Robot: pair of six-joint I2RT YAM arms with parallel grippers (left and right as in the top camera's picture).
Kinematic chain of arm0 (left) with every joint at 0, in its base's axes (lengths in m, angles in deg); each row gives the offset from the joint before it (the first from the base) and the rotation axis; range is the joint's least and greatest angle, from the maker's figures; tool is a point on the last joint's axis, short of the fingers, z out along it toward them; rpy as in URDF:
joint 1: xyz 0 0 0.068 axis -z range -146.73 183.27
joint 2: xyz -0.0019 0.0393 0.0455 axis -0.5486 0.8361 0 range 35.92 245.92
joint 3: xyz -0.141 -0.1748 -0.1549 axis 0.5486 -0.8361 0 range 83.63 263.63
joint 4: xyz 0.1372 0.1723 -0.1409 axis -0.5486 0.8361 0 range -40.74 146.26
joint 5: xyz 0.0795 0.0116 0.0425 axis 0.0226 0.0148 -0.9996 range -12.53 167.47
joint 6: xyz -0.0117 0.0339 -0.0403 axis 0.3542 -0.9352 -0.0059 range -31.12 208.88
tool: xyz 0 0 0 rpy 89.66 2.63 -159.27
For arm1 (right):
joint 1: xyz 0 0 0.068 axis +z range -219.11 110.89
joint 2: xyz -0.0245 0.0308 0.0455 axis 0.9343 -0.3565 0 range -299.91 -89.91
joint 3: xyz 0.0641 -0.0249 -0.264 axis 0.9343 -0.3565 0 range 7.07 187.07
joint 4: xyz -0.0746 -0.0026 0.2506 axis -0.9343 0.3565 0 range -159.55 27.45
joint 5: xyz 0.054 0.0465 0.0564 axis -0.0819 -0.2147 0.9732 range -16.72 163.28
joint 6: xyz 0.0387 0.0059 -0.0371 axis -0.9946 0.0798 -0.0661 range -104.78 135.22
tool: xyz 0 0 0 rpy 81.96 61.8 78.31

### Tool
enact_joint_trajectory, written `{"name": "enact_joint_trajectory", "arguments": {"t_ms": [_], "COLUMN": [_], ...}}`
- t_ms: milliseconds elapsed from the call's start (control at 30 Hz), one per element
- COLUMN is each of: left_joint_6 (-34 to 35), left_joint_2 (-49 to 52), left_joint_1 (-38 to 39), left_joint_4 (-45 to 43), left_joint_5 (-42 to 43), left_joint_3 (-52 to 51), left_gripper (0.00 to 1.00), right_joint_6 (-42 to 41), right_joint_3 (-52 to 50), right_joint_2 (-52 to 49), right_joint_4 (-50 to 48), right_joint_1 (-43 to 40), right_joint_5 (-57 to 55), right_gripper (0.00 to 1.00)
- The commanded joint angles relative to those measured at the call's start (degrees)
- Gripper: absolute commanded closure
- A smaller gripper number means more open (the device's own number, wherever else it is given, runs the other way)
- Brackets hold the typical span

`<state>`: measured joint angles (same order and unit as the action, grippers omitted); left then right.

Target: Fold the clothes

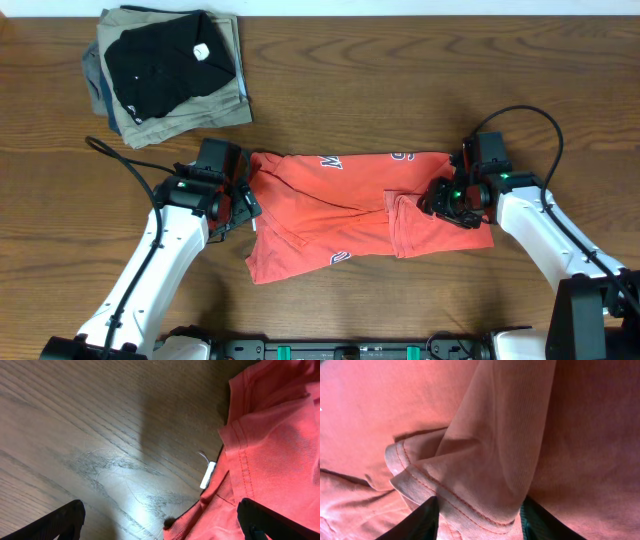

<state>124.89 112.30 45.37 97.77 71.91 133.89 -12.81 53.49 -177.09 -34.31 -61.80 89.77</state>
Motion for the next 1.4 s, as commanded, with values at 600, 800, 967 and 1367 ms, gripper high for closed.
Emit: {"name": "enact_joint_trajectory", "arguments": {"t_ms": [600, 800, 967, 1367], "left_joint_6": [-0.1, -0.1, -0.1, -0.1], "left_joint_2": [0.3, 0.3, 0.3, 0.3], "left_joint_1": [-0.2, -0.2, -0.2, -0.2], "left_joint_4": [0.3, 0.1, -0.4, -0.6], "left_joint_5": [-0.9, -0.9, -0.9, -0.9], "left_joint_3": [0.2, 0.2, 0.2, 0.2], "left_gripper": [0.02, 0.02, 0.02, 0.02], "right_joint_6": [-2.7, -3.7, -4.0, -7.2], "right_joint_3": [-0.3, -0.3, -0.3, -0.3], "right_joint_2": [-0.2, -0.2, -0.8, -4.6], "right_joint_4": [-10.5, -15.2, -18.8, -22.3], "right_joint_1": [0.4, 1.2, 2.9, 6.3], "right_joint_5": [-0.2, -0.2, -0.2, 0.1], "right_gripper": [0.99, 0.99, 0.98, 0.68]}}
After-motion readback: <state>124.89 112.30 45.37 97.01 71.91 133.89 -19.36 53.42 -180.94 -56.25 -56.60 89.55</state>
